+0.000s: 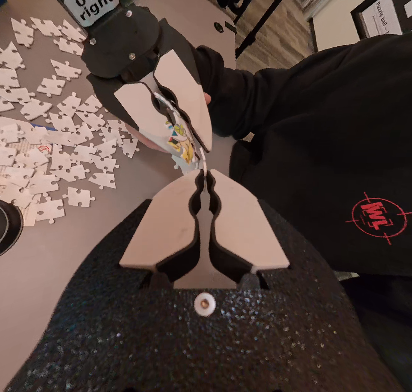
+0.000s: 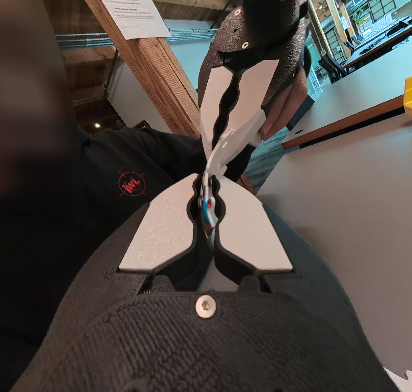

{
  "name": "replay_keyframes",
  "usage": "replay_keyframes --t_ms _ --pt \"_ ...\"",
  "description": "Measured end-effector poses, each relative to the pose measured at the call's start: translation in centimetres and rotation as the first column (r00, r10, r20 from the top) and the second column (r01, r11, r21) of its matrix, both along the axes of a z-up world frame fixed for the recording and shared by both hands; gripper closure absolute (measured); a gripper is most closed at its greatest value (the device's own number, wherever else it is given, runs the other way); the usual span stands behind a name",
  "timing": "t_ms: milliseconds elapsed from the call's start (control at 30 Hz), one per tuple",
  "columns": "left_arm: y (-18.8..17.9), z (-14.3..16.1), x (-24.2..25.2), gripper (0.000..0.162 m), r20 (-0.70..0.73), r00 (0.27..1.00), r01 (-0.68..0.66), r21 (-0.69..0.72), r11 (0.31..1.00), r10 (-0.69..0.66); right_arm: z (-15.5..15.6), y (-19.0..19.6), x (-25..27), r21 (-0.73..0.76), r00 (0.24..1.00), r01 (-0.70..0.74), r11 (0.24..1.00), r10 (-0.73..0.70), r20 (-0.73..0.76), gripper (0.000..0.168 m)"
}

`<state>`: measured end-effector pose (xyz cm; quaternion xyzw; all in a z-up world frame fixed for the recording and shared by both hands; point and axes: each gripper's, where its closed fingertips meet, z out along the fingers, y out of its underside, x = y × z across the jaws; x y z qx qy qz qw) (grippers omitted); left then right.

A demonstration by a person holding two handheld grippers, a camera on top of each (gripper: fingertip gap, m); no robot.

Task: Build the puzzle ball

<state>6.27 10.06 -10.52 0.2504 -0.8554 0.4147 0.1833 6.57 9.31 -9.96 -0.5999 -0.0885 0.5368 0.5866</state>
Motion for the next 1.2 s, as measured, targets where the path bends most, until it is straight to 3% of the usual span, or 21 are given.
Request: replay_keyframes --t_ms 167,633,867,1200 --pt "0.0 -0.5 0.3 0.161 -0.054 0.999 -0.002 0.002 1.0 0.002 -0.7 0.3 0.0 -0.018 0.996 0.032 0.999 -0.031 0.078 0.162" --pt "-0.1 -0.9 0.0 0.161 -0.121 0.991 0.058 -0.02 0.998 -0.06 -0.5 0.2 0.0 -0.026 0.999 0.012 1.0 -0.011 0.038 0.16" --pt "0.1 -1.2 0.3 0.161 -0.121 0.992 0.047 -0.005 0.999 -0.048 -1.1 0.5 0.2 -0.031 0.992 0.05 0.998 -0.046 0.114 0.162" --pt "0.2 -0.4 2.1 0.157 0.025 0.997 -0.068 -0.032 0.997 0.069 -0.3 0.4 1.5 0.01 0.992 0.101 0.995 -0.101 0.072 0.163"
